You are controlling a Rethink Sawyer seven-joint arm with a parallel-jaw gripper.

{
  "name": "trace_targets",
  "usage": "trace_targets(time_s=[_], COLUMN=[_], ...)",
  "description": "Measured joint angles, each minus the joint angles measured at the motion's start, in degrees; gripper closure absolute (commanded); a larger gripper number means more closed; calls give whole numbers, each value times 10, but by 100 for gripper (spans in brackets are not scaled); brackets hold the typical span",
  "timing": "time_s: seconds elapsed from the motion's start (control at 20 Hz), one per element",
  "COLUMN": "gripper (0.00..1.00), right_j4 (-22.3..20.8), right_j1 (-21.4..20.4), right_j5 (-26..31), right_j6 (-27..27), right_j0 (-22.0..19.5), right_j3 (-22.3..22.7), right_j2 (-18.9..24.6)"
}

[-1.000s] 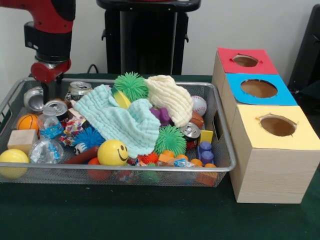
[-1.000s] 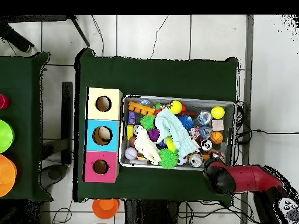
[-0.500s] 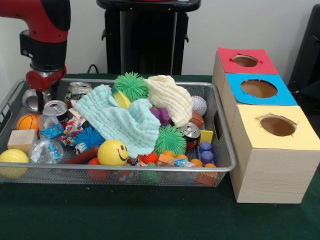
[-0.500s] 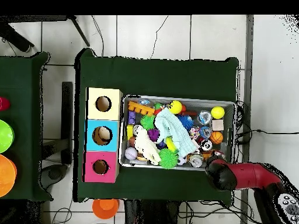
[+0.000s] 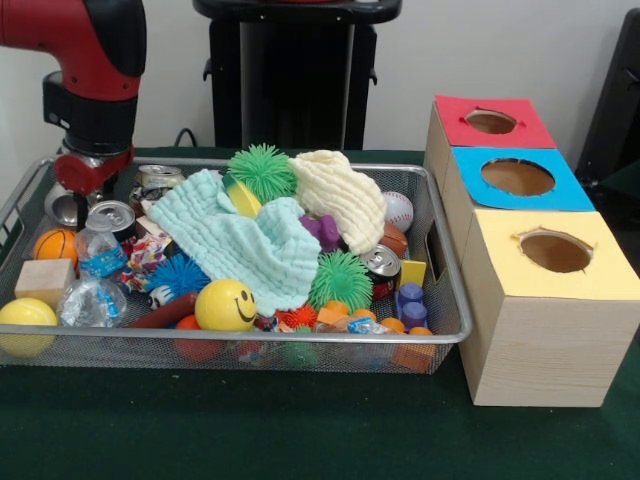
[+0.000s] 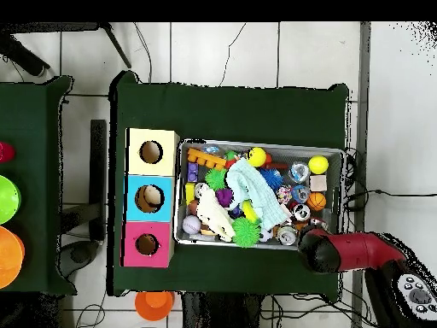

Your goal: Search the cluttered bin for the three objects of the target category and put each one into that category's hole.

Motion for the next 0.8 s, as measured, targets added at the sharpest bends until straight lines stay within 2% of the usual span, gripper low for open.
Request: trace_targets(time_s=[0.4, 0.8], gripper=[0, 0], right_j4=[0, -8], right_j1=[3, 16], right_j5=[0, 0], right_j6=[0, 0], right_j0=[21, 82], right_j3=[-8, -31], right_j2=[-17, -65])
